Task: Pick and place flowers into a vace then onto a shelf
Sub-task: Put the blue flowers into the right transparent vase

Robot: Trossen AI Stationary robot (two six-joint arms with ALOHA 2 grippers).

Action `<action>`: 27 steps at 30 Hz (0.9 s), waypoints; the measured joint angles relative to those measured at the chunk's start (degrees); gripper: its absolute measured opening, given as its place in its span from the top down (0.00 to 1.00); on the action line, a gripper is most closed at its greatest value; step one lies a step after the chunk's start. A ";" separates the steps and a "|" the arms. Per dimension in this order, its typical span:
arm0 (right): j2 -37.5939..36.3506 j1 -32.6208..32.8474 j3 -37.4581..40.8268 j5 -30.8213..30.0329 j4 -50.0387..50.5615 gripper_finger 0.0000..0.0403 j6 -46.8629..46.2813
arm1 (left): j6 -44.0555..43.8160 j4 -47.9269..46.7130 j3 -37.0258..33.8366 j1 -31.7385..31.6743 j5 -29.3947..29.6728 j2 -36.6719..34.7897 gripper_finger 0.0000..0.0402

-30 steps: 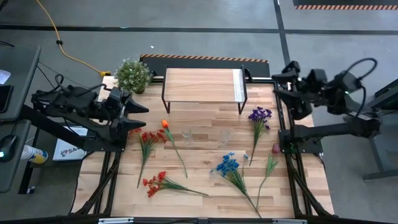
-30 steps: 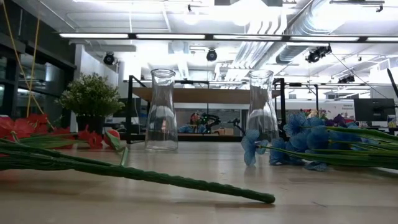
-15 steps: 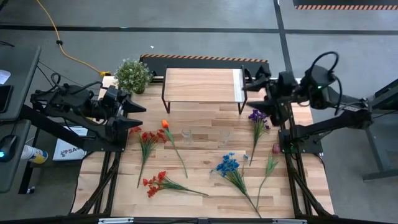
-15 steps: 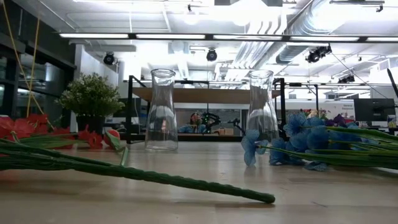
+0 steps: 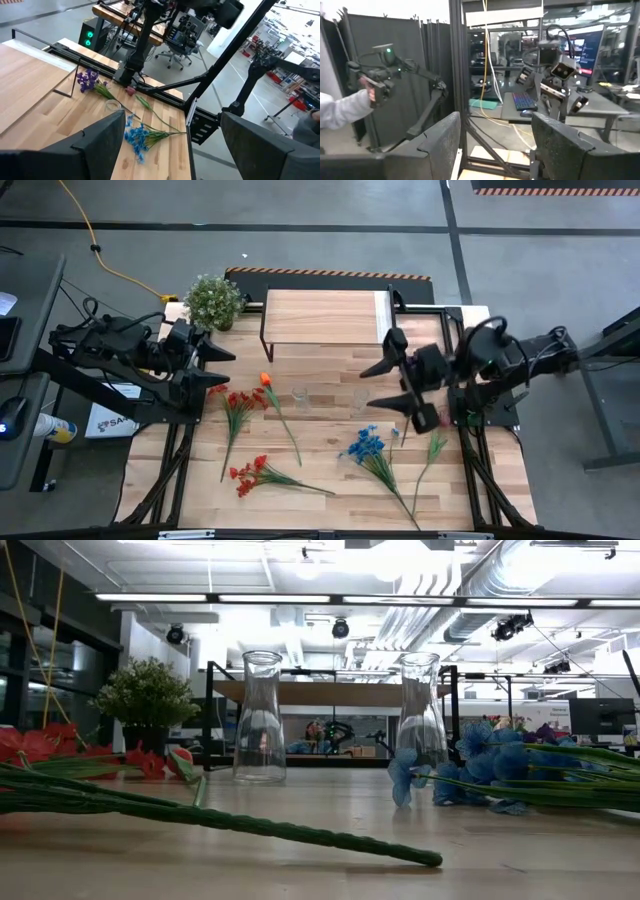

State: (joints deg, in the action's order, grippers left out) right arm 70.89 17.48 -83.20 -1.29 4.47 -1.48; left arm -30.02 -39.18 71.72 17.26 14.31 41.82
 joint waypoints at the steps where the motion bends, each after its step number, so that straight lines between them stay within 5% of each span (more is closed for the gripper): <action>1: 0.93 0.98 -0.85 -1.24 0.03 0.41 0.45 | 0.00 -0.01 0.00 0.01 0.00 0.00 0.10; 13: 11.62 8.73 -15.52 -19.30 15.52 0.41 1.54 | -0.24 0.02 0.00 0.01 0.04 0.00 0.10; 27: 14.93 14.49 -22.68 -25.30 31.98 0.41 -11.72 | -0.57 2.75 -0.02 0.02 0.09 0.04 0.10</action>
State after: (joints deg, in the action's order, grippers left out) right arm 85.82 31.97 -105.89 -26.58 36.45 -13.20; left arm -30.59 -36.43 71.70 17.28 14.39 41.87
